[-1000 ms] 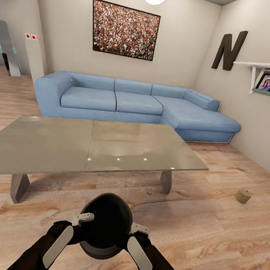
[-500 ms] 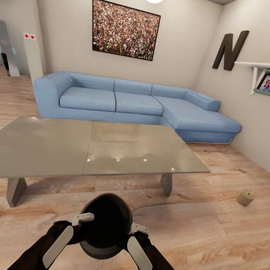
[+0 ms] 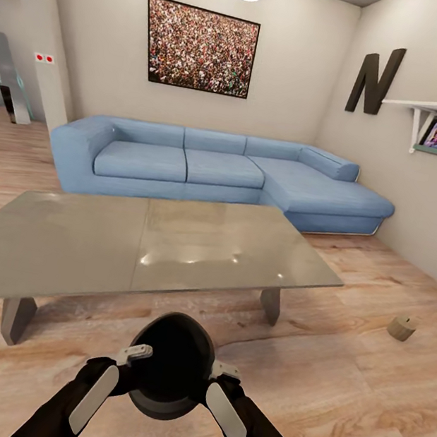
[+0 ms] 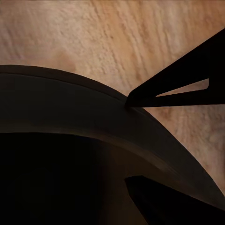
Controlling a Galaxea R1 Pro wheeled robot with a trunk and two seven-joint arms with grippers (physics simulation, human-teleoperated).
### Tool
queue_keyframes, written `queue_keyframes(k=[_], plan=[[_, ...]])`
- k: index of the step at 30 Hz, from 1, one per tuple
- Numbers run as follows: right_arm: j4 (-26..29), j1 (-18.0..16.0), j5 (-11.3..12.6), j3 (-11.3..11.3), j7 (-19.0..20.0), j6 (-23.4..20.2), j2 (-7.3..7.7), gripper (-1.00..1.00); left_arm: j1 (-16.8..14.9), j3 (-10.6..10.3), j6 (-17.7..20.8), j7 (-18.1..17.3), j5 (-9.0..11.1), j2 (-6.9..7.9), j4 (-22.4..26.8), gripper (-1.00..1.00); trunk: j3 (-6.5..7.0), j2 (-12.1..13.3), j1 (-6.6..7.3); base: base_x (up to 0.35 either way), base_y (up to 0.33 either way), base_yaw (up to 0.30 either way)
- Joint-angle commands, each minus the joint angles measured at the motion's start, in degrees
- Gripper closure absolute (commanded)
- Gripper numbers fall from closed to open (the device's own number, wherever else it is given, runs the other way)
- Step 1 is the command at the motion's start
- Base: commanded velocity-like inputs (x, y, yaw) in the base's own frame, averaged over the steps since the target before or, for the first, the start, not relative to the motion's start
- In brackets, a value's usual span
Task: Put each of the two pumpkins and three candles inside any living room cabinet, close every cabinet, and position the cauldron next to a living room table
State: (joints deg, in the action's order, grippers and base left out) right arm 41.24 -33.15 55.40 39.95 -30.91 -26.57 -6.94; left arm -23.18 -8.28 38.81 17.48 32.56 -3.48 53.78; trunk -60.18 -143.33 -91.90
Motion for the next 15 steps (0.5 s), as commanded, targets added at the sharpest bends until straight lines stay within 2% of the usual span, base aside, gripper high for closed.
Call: queue_keyframes(k=[1, 15], plan=[[-0.02, -0.07, 0.17, 0.22, -0.55, -0.58, 0.09, 1.0, -0.04, -0.16, 0.12, 0.63, -0.22, 0.06, 0.53, 1.0, -0.05, -0.03, 0.0, 0.189, 0.0, 0.0], [-0.02, -0.07, 0.16, 0.21, -0.55, -0.66, 0.09, 1.0, -0.04, -0.16, 0.12, 0.63, -0.22, 0.06, 0.53, 1.0, -0.05, -0.03, 0.0, 0.083, 0.0, 0.0]])
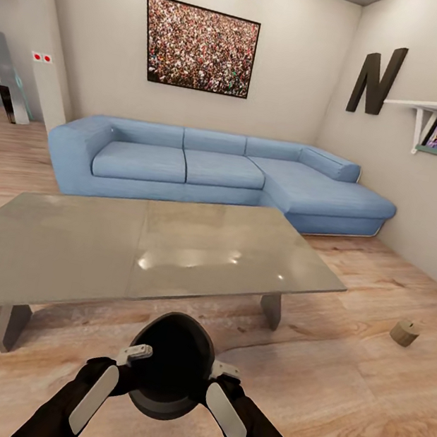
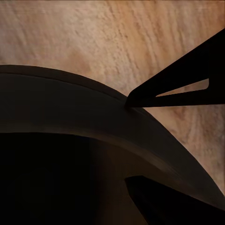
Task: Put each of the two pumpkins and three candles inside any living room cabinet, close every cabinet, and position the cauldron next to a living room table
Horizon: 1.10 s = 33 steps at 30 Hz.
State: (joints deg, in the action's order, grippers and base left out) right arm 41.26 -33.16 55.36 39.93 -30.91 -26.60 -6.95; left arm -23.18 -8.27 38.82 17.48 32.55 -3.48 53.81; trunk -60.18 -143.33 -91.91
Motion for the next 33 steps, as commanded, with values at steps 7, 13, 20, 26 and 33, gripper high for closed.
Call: queue_keyframes(k=[7, 13, 20, 26, 33], plan=[[-0.03, -0.07, 0.19, 0.23, -0.56, -0.65, 0.09, 1.0, -0.05, -0.17, 0.12, 0.63, -0.21, 0.06, 0.51, 1.0, -0.05, -0.03, 0.01, 0.029, 0.0, 0.0], [-0.03, -0.07, 0.21, 0.23, -0.56, -0.65, 0.09, 1.0, -0.06, -0.17, 0.12, 0.63, -0.21, 0.06, 0.51, 1.0, -0.05, -0.03, 0.01, 0.001, 0.0, 0.0], [-0.03, -0.07, 0.19, 0.21, -0.56, -0.65, 0.09, 1.0, -0.05, -0.17, 0.12, 0.63, -0.21, 0.06, 0.51, 1.0, -0.05, -0.03, 0.01, 0.0, 0.0, 0.0], [-0.03, -0.07, 0.19, 0.23, -0.56, -0.65, 0.09, 1.0, -0.06, -0.17, 0.12, 0.63, -0.21, 0.04, 0.51, 1.0, -0.05, -0.03, 0.01, 0.0, 0.0, 0.0], [-0.03, -0.07, 0.21, 0.23, -0.56, -0.65, 0.09, 1.0, -0.06, -0.17, 0.12, 0.63, -0.21, 0.03, 0.51, 1.0, -1.38, -0.11, -0.15, 0.0, 0.0, 0.0]])
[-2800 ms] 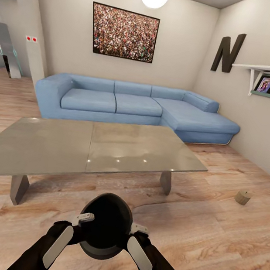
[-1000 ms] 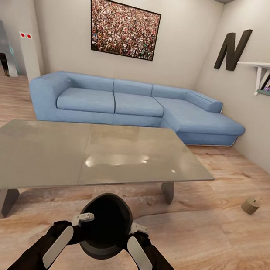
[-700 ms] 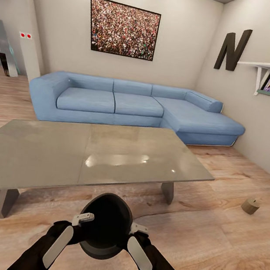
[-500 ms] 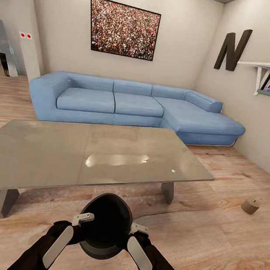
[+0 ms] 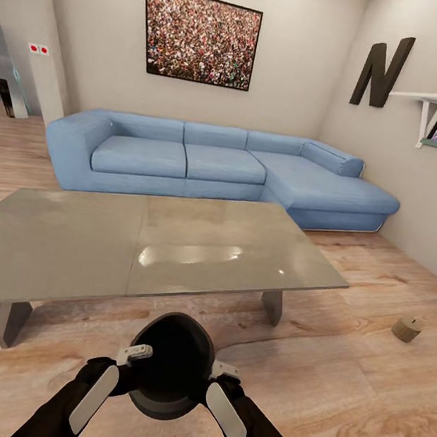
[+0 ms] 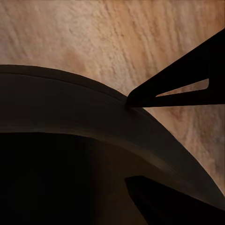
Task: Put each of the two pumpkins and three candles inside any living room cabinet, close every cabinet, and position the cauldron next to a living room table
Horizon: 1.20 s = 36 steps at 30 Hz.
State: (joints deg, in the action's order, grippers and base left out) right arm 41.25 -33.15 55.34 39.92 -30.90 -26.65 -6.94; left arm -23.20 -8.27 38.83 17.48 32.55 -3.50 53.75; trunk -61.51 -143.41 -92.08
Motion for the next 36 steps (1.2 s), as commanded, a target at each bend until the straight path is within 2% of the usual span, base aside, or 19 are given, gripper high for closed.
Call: queue_keyframes(k=[1, 3, 27, 36], plan=[[-0.03, -0.07, 0.22, 0.25, -0.56, -0.6, 0.08, 1.0, -0.05, -0.17, 0.11, 0.63, -0.2, 0.06, 0.57, 1.0, -0.28, -0.05, 0.0, 0.0, 0.0, 0.0], [-0.03, -0.07, 0.22, 0.25, -0.56, -0.6, 0.08, 1.0, -0.04, -0.17, 0.11, 0.63, -0.2, 0.07, 0.57, 1.0, -0.72, -0.07, -0.06, 0.0, 0.0, 0.0], [-0.03, -0.07, 0.21, 0.24, -0.56, -0.68, 0.08, 1.0, -0.04, -0.15, 0.11, 0.63, -0.17, 0.0, 0.76, 1.0, -0.72, -0.07, -0.06, 0.0, 0.0, 0.0], [-0.03, -0.07, 0.21, 0.23, -0.56, -0.68, 0.08, 1.0, -0.05, -0.16, 0.2, 0.63, -0.2, 0.04, 1.0, 1.0, -0.72, -0.07, -0.06, 0.112, 0.0, 0.0]])
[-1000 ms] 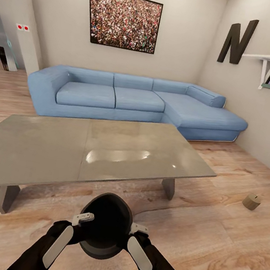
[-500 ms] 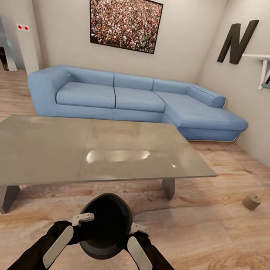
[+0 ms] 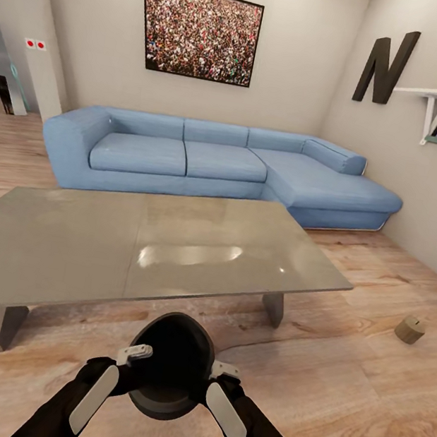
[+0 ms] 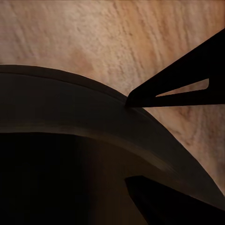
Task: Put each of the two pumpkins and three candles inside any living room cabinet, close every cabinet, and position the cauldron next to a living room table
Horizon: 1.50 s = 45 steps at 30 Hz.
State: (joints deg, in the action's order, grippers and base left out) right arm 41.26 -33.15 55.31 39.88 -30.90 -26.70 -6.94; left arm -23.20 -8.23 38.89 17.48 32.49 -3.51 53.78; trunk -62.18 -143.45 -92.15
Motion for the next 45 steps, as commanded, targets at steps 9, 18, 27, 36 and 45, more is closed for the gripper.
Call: queue_keyframes(k=[9, 18, 27, 36, 45], plan=[[-0.04, -0.07, 0.24, 0.24, -0.57, -0.63, 0.09, 1.0, -0.01, -0.2, 0.13, 0.63, -0.14, 0.02, 0.93, 1.0, -0.05, -0.03, 0.01, 0.025, 0.002, 0.0], [-0.04, -0.07, 0.24, 0.28, -0.57, -0.63, 0.09, 1.0, -0.01, -0.14, 0.13, 0.63, -0.14, 0.08, 0.97, 1.0, -0.05, -0.03, 0.01, 0.103, 0.017, 0.0], [-0.04, -0.07, 0.24, 0.28, -0.57, -0.63, 0.09, 1.0, -0.01, -0.12, 0.13, 0.63, -0.13, 0.09, 0.97, 1.0, -0.05, -0.03, 0.01, 0.003, 0.0, 0.0], [-0.04, -0.07, 0.24, 0.27, -0.57, -0.63, 0.09, 1.0, -0.03, -0.12, 0.13, 0.63, -0.13, 0.04, 0.97, 1.0, -0.05, -0.03, 0.01, 0.0, 0.0, 0.0], [-0.04, -0.07, 0.24, 0.27, -0.57, -0.63, 0.09, 1.0, -0.03, -0.13, 0.13, 0.63, -0.1, 0.06, 0.97, 1.0, -0.49, -0.05, -0.04, 0.0, 0.0, 0.0]])
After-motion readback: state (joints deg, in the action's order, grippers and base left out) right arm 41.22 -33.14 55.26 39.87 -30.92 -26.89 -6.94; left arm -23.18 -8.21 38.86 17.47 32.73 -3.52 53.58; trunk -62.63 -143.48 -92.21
